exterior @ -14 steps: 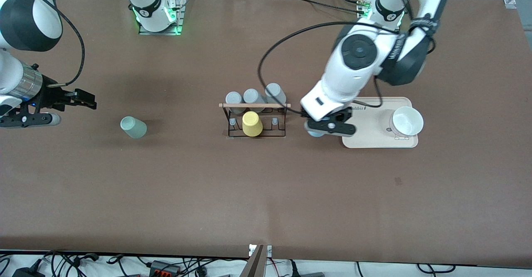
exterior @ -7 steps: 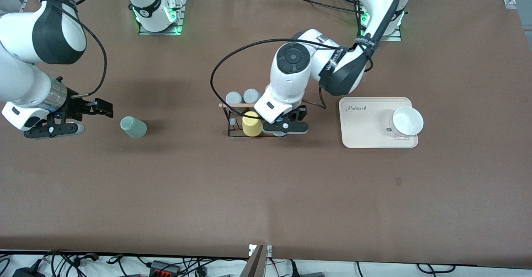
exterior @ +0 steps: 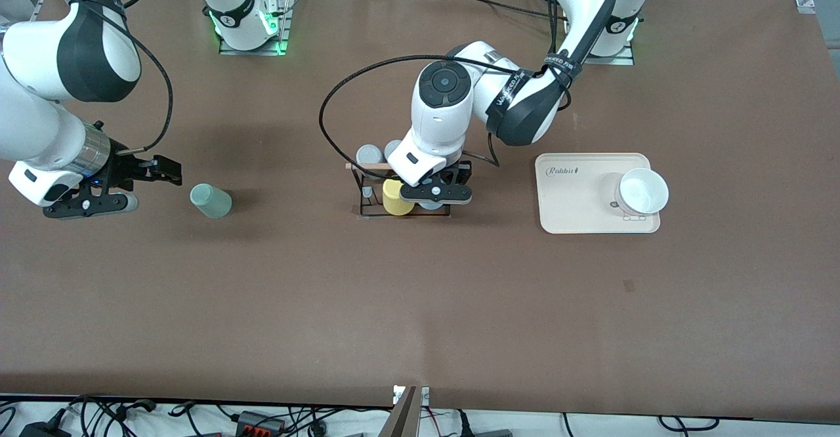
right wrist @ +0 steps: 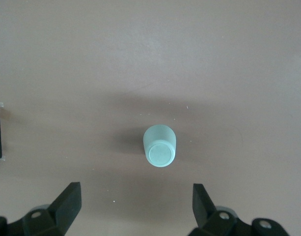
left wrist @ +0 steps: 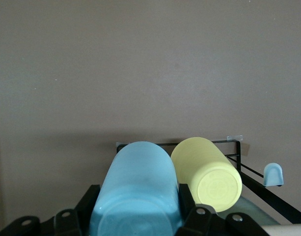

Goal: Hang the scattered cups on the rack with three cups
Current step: 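Lower the blue cup onto a rack peg with the left gripper, then grasp the mint cup with the right gripper while the left gripper releases cup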

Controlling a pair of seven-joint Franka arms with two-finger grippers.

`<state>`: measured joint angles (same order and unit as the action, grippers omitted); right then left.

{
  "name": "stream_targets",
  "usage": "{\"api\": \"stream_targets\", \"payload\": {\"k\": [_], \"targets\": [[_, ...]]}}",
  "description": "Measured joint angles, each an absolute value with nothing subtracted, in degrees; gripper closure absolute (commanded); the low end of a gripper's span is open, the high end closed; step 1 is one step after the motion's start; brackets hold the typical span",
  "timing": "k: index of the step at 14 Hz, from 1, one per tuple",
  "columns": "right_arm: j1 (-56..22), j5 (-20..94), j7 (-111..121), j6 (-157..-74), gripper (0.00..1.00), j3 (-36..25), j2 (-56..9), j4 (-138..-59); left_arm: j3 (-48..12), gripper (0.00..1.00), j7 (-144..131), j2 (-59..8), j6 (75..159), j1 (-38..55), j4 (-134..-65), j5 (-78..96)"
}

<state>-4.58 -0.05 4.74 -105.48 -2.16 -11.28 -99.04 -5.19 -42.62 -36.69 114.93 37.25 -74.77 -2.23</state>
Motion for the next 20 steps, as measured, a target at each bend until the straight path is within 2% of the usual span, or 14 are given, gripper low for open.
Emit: {"api": "stream_targets", "payload": {"k": [10,15,16,18,19,20], "targets": [[-4.7,-0.1,2.2,-107.6,0.0,-2.3,-11.3,-104.5,-5.2,0.63,-42.6,-39.8,115.0,38.4,-75.0,-2.4],[-4.7,-0.1,2.1,-110.3,0.0,-2.3,-11.3,-108.1,-5.2,0.61,-42.6,-40.8,117.9,38.6,-76.7,-2.4],[-4.6,-0.1,2.0,-111.5,0.0,-2.4,-11.3,-109.2,-5.2,0.54,-42.6,-40.9,118.0,38.6,-76.8,-2.4],[-4.5,-0.1,1.9,-115.1,0.0,-2.5,-11.3,-112.0,-5.2,0.06,-42.6,-40.9,118.0,38.6,-76.8,-2.4],[-4.3,-0.1,1.7,-117.5,0.0,-2.5,-11.4,-113.7,-5.2,0.0,-42.6,-40.9,118.0,38.6,-76.8,-2.4],[-3.9,-0.1,1.0,-119.9,0.0,-2.6,-11.5,-115.3,-5.2,0.0,-42.6,-40.9,118.0,38.6,-76.8,-2.4]]}}
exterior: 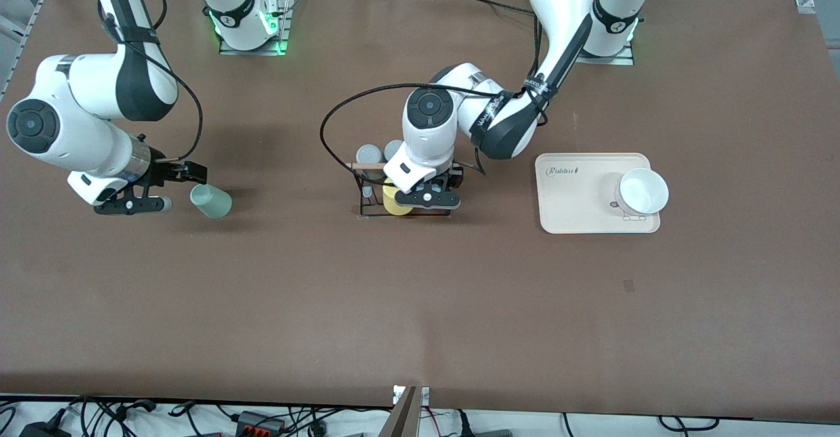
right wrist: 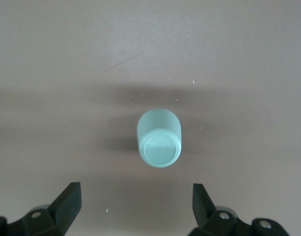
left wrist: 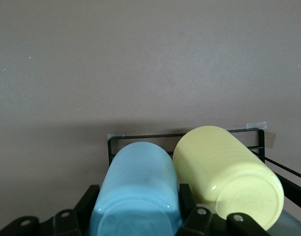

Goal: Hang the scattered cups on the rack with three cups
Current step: 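Grasp the mint cup with the right gripper while the left gripper releases cup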

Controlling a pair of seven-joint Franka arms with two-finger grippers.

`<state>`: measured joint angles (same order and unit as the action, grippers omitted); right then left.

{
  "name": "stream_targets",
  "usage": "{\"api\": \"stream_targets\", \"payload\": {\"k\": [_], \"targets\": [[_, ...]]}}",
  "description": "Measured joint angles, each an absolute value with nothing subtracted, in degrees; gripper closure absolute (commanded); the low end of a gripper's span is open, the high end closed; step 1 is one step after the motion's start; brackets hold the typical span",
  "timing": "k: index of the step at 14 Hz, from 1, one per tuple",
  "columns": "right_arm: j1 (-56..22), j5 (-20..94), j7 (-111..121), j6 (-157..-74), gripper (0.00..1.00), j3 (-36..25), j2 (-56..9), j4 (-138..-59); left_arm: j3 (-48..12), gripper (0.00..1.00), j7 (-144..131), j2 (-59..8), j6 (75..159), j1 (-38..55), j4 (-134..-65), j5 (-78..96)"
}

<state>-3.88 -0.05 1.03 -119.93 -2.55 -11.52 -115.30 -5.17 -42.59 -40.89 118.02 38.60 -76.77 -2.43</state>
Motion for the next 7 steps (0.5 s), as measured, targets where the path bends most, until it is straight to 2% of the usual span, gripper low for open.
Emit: {"api": "stream_targets", "payload": {"k": [5,7], "targets": [[-3.1,-0.1,-0.3,-125.5,0.0,-2.6,-14.0,-117.7,-5.2,0.0,-42.6,-40.5,117.9,38.6,-76.6,-2.4],[-2.9,-0.1,-1.6,-126.9,0.0,-2.7,-15.8,-117.7,-5.2,0.0,-42.6,-38.7,115.3,38.5,-76.2,-2.4]]}}
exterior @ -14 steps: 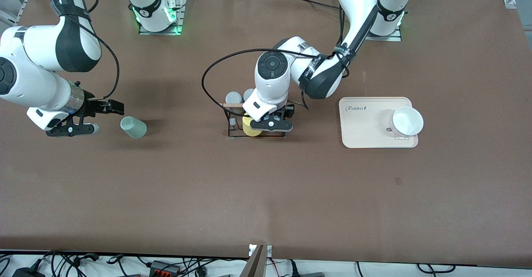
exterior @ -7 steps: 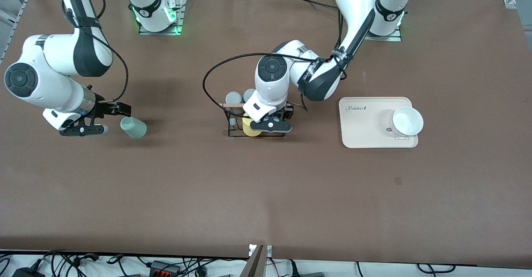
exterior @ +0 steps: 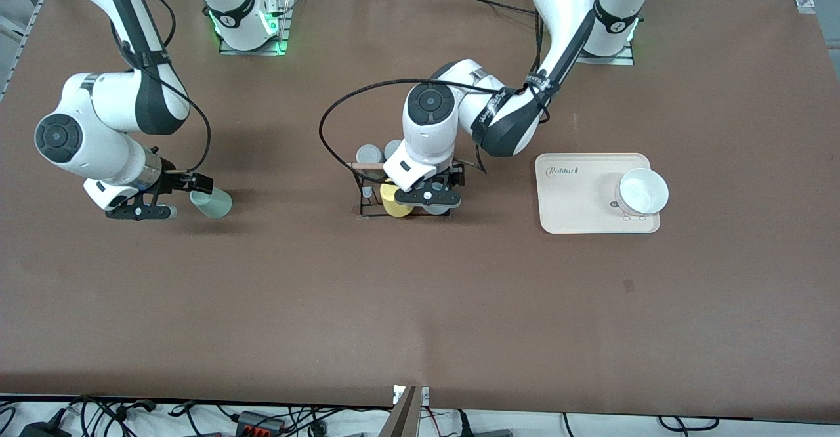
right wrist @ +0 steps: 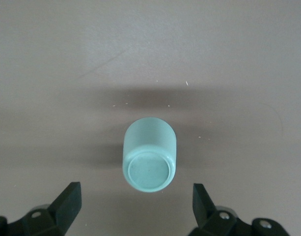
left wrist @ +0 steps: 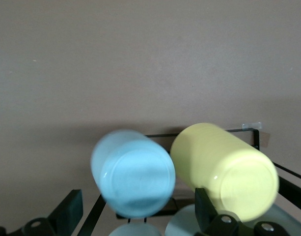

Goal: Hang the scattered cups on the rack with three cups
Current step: 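Grasp the mint cup with the right gripper while the left gripper releases cup, then lift the mint cup with the right gripper while the left gripper withdraws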

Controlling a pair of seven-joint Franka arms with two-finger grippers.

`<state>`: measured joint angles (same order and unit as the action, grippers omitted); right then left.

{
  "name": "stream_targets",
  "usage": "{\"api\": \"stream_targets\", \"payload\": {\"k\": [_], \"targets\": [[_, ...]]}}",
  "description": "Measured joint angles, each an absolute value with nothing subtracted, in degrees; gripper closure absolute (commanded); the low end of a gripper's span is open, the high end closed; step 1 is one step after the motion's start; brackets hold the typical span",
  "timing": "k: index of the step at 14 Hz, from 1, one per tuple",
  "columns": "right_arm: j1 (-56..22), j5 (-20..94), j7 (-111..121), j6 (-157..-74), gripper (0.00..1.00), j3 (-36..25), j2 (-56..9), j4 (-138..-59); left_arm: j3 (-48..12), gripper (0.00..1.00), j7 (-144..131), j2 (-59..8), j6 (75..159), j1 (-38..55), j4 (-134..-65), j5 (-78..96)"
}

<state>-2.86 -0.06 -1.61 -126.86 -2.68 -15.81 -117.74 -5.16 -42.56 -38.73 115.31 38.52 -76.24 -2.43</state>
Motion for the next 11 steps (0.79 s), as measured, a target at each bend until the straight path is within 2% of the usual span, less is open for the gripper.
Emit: {"api": "stream_targets", "payload": {"k": [5,11], "targets": [[-2.5,-0.1,-4.6,-129.5,0.0,-2.7,-19.7,-117.8,-4.2,0.0,-37.3,-29.2,105.2,35.1,-75.6,-2.5],[-2.5,-0.1,-6.4,-130.2,0.0,-2.6,-22.0,-117.8,-3.8,0.0,-23.1,-20.5,93.7,22.6,-75.5,-2.5]]}}
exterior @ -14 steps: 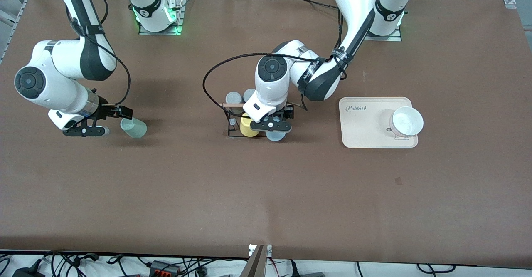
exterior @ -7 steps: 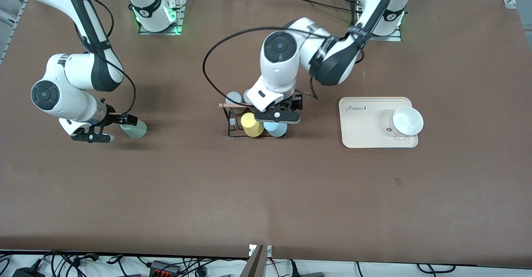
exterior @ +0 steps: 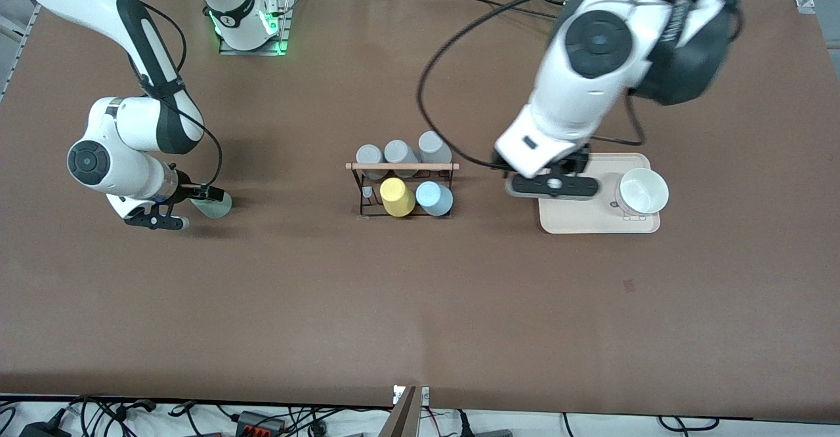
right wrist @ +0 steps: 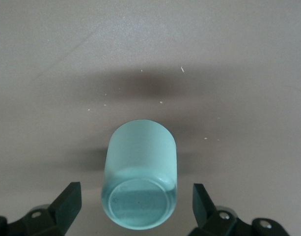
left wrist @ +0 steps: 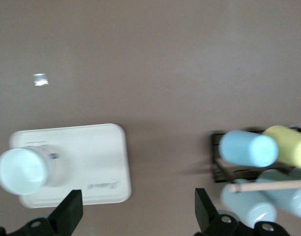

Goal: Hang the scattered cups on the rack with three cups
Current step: 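Lift the mint cup with the right gripper while the left gripper withdraws, then carry the mint cup to the rack with the right gripper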

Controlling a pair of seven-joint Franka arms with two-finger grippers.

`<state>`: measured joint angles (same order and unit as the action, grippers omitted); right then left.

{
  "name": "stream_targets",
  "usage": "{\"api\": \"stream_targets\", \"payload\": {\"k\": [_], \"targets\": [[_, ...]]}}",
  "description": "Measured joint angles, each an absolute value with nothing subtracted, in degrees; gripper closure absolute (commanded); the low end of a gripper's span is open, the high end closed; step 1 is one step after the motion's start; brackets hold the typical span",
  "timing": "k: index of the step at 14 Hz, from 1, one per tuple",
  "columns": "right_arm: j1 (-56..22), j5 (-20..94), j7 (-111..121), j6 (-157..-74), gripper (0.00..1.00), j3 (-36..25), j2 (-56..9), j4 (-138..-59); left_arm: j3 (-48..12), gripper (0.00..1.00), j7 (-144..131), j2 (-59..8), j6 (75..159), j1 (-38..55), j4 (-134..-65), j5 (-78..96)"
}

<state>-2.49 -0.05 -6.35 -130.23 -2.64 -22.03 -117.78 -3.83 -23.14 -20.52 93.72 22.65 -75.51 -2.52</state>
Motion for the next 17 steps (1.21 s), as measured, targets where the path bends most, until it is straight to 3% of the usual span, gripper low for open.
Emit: {"api": "stream_targets", "payload": {"k": [5,9,12,14,16,17], "targets": [[-2.5,-0.1,-6.6,-130.3,0.0,-2.6,-22.7,-117.8,-4.0,0.0,-13.1,-15.3,80.5,13.8,-75.6,-2.5],[-2.5,-0.1,-6.6,-131.8,0.02,-2.6,-24.0,-117.8,-4.1,0.0,-8.0,-13.6,78.7,9.9,-76.2,-2.4],[-2.5,-0.1,-6.7,-132.3,0.17,-2.6,-24.5,-117.5,-4.1,0.0,-4.8,-11.3,85.5,7.0,-82.2,-1.4],[-2.5,-0.1,-6.7,-132.3,0.35,-2.6,-24.6,-117.4,-4.1,0.0,-1.2,-6.5,91.7,3.7,-89.8,-1.0],[-2.5,-0.1,-6.7,-132.2,0.66,-2.6,-24.5,-117.2,-3.9,0.0,0.5,-1.4,93.6,0.9,-95.0,-0.8],[-2.5,-0.1,-6.7,-132.2,0.74,-2.5,-24.5,-116.9,-3.6,0.0,0.7,0.4,93.9,0.4,-96.1,-0.8]]}}
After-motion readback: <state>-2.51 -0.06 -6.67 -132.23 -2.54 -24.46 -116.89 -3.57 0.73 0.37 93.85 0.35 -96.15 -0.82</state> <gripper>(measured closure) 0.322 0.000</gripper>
